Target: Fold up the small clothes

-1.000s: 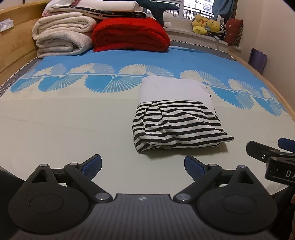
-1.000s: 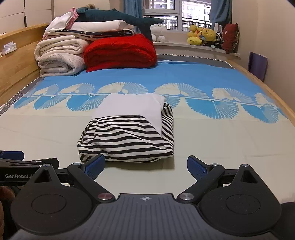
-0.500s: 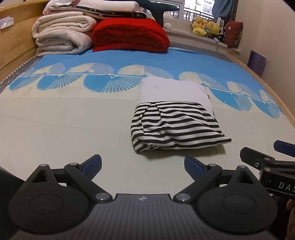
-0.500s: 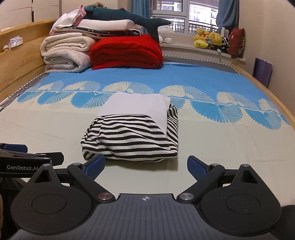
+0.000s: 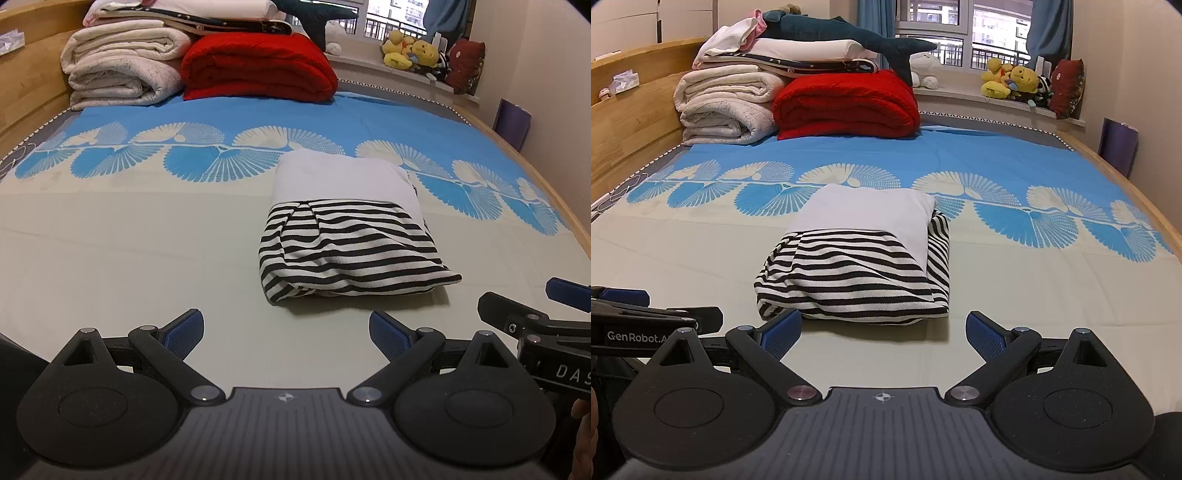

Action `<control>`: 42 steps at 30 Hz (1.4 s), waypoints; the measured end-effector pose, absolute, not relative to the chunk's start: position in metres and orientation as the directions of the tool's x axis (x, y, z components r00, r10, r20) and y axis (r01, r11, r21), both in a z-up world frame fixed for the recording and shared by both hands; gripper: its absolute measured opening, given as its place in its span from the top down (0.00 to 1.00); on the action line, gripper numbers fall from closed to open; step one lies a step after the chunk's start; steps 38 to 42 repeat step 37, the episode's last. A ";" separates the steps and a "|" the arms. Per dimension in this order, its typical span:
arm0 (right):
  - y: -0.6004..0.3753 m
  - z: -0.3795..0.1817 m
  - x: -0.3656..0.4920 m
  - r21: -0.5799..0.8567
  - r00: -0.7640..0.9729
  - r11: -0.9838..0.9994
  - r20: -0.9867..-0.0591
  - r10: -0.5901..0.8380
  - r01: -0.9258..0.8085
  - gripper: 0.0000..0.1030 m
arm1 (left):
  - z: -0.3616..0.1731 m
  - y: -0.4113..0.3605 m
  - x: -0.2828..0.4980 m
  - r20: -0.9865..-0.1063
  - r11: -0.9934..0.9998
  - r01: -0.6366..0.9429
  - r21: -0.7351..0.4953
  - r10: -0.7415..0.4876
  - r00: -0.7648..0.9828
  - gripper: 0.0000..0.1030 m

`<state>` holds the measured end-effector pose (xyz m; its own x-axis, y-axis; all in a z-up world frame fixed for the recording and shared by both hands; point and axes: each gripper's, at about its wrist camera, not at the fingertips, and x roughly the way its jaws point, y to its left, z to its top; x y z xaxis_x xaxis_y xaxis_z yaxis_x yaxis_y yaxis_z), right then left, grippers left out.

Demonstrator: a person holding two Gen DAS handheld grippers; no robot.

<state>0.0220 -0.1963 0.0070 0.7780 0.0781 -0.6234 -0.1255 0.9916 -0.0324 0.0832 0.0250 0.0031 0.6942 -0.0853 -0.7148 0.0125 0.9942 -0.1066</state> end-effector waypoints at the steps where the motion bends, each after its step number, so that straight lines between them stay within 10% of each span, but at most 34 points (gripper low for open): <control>1: -0.196 0.007 0.022 -0.033 0.778 0.992 -0.623 0.077 -0.125 0.07 | 0.003 0.025 0.083 -0.715 0.994 0.013 -0.107 -0.086 0.694 0.05; 42: -0.197 0.007 0.021 -0.038 0.778 0.990 -0.623 0.083 -0.136 0.07 | -0.001 0.020 0.082 -0.717 0.995 0.017 -0.103 -0.086 0.692 0.05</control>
